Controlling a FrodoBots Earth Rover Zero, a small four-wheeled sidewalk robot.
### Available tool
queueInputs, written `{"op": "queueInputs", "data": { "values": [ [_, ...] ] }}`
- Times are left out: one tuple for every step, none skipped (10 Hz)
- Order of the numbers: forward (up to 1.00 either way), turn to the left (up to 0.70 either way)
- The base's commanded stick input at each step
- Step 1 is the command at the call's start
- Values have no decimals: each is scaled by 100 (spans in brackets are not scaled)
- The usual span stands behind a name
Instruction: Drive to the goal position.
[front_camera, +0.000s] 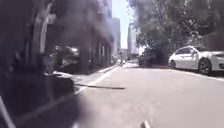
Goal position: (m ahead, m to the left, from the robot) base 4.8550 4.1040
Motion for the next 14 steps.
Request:
{"op": "queueInputs", "data": {
  "values": [
    [70,0],
    [70,0],
    [70,0],
    [70,0],
    [70,0],
    [70,0],
    [70,0],
    [70,0],
    [70,0],
    [70,0],
    [70,0],
    [70,0],
    [70,0],
    [70,0]
  ]
}}
